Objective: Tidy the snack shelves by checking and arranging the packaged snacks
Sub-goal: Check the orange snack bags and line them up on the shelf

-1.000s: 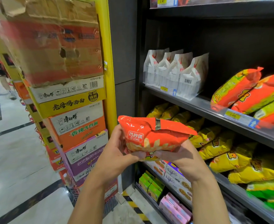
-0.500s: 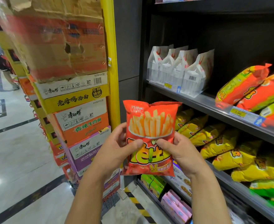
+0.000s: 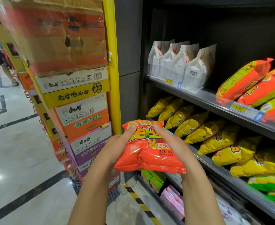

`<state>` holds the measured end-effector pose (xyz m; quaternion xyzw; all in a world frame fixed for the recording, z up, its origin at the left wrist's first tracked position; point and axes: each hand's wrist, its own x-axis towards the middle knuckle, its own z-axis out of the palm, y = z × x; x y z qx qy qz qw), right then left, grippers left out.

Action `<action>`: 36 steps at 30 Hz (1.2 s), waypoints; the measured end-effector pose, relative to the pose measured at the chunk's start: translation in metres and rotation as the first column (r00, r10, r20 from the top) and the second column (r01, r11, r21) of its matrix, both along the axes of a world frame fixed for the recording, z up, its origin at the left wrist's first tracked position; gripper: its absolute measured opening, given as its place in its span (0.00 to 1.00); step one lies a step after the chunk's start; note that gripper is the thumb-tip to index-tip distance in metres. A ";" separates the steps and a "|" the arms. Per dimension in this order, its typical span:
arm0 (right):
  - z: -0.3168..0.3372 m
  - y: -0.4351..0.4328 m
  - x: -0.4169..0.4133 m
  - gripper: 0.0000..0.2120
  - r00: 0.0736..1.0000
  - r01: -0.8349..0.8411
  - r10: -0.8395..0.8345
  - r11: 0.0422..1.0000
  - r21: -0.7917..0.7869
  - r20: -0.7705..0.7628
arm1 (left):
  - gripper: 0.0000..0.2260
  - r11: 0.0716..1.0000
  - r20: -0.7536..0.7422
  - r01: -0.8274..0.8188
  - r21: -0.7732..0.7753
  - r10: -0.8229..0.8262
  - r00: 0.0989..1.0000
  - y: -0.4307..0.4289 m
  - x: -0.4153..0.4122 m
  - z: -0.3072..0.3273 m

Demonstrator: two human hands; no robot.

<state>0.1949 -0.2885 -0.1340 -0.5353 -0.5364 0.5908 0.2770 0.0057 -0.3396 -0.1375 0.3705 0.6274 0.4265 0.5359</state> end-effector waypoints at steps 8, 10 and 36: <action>0.000 0.008 -0.011 0.26 0.939 0.013 -0.065 0.988 -0.155 -0.336 | 0.26 0.979 0.106 -0.108 0.174 0.091 0.990 0.002 0.012 -0.005; -0.003 -0.001 -0.010 0.24 0.902 -0.034 -0.099 0.954 -0.299 -0.420 | 0.29 0.969 0.073 -0.123 0.214 0.110 0.991 0.002 0.013 -0.005; -0.030 0.013 -0.027 0.15 0.945 0.200 -0.106 0.936 0.288 -0.310 | 0.24 0.929 0.079 -0.156 0.334 0.138 0.987 0.014 -0.007 -0.028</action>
